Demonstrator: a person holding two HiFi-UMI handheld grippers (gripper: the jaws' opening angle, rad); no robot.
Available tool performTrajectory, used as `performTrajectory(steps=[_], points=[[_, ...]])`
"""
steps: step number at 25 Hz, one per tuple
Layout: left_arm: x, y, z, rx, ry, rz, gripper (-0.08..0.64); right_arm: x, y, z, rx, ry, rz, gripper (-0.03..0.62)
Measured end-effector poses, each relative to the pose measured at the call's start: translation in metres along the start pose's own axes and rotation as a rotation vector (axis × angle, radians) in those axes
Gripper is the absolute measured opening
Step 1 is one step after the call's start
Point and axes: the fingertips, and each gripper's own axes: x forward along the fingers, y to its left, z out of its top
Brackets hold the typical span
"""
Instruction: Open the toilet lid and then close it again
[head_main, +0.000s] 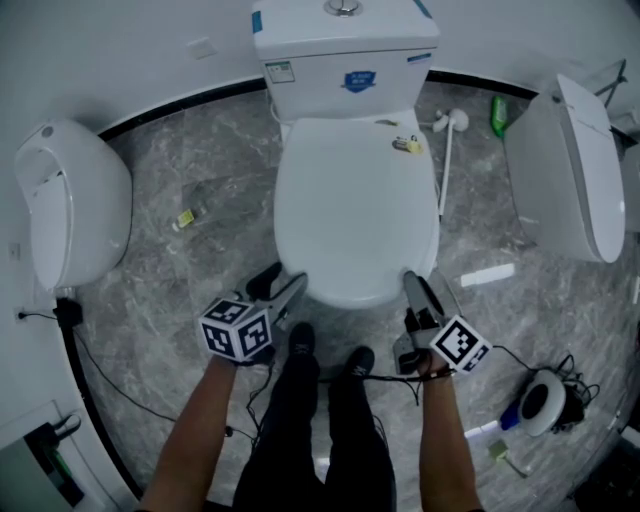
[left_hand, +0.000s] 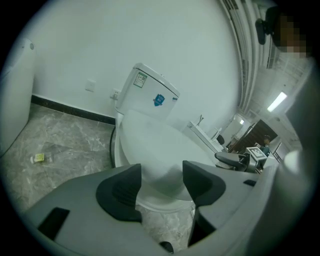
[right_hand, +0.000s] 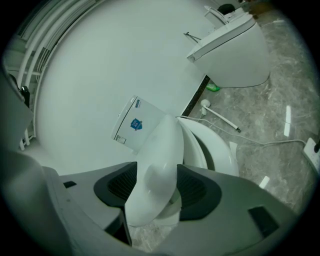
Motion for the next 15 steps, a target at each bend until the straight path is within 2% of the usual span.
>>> performTrajectory(steps=[2, 4, 6, 8, 10, 12, 15], points=[[-0.007, 0.007, -0.001, -0.017, -0.019, 0.026, 0.240, 0.002, 0.002, -0.004, 0.004, 0.012, 0.004, 0.259], [-0.014, 0.017, -0.007, -0.036, -0.027, 0.065, 0.232, 0.004, 0.002, -0.007, 0.013, 0.016, 0.008, 0.259], [-0.022, 0.032, -0.014, -0.026, -0.030, 0.141, 0.160, 0.006, 0.003, -0.009, 0.023, 0.017, 0.010, 0.259], [-0.025, 0.044, -0.026, 0.042, 0.012, 0.218, 0.018, 0.007, 0.002, -0.011, 0.028, 0.019, 0.008, 0.259], [-0.016, 0.041, -0.045, 0.157, 0.108, 0.223, 0.007, 0.007, 0.001, -0.012, 0.034, 0.019, 0.006, 0.259], [-0.002, 0.028, -0.058, 0.260, 0.178, 0.183, 0.007, 0.007, 0.001, -0.013, 0.040, 0.018, 0.003, 0.259], [0.015, 0.013, -0.058, 0.315, 0.189, 0.142, 0.006, 0.011, 0.010, -0.013, 0.071, 0.009, 0.055, 0.259]])
